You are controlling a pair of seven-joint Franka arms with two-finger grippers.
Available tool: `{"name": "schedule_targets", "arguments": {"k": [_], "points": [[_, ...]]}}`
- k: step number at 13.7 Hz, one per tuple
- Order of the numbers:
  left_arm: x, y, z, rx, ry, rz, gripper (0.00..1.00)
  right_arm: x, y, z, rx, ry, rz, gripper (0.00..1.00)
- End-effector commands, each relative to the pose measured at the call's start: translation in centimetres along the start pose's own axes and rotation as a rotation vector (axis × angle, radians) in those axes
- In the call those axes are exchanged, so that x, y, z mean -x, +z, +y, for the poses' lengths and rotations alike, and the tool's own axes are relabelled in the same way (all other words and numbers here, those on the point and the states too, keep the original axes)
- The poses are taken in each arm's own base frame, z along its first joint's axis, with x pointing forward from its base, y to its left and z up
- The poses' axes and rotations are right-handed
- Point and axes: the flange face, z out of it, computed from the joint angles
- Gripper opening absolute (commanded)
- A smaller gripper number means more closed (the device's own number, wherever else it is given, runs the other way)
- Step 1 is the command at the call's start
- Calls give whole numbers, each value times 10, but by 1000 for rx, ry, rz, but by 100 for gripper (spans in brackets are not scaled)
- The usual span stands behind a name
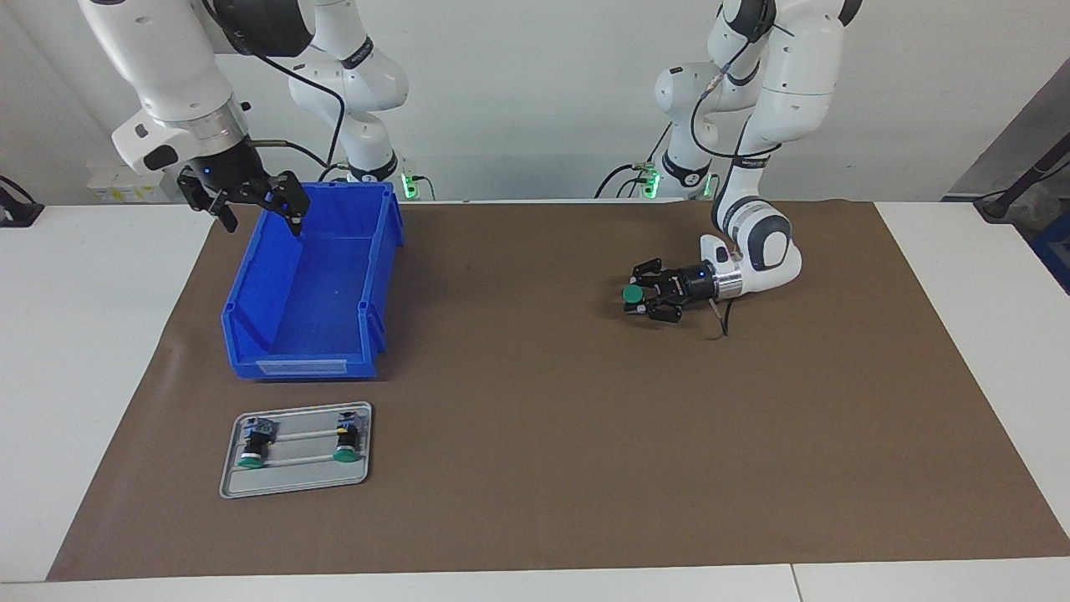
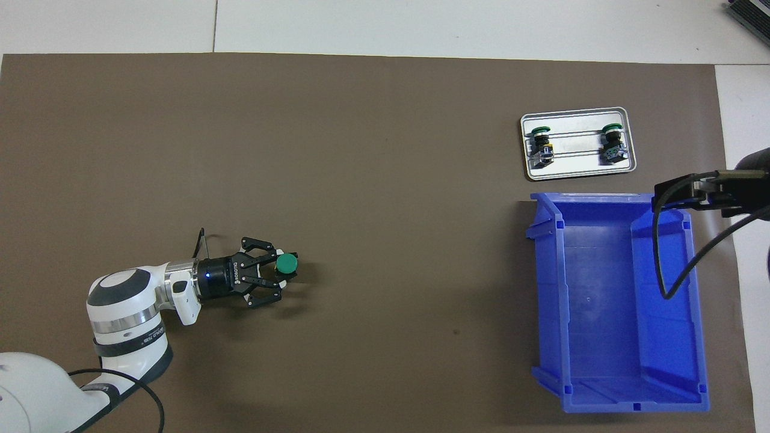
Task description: Place and press button with both arms
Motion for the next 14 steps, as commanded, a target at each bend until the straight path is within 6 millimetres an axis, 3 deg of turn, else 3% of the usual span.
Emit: {"name": "schedule_targets", "arguments": {"k": [1,3,4,6,8,12,14], "points": [[2,6,4,-2,21,0,0,1,-3,-1,-8,7,-7,100],[6,6,8,-3,40,-11,2,1,-3,-1,-7,7,-7,100],[7,8,11,2,37,-11,9,1,-3,-1,-7,7,-7,100],[8,8,13,4,36,-14,13,1,-3,-1,-7,7,-7,100],[9,8,13,2,35,-17,27,1,-3,-1,-7,7,-7,100],[13,7,16,1,28,-28,43,1,-3,-1,-8,7,-7,100],[15,6,17,-4,22,-39,56,1,-3,-1,-7,7,-7,100]]}}
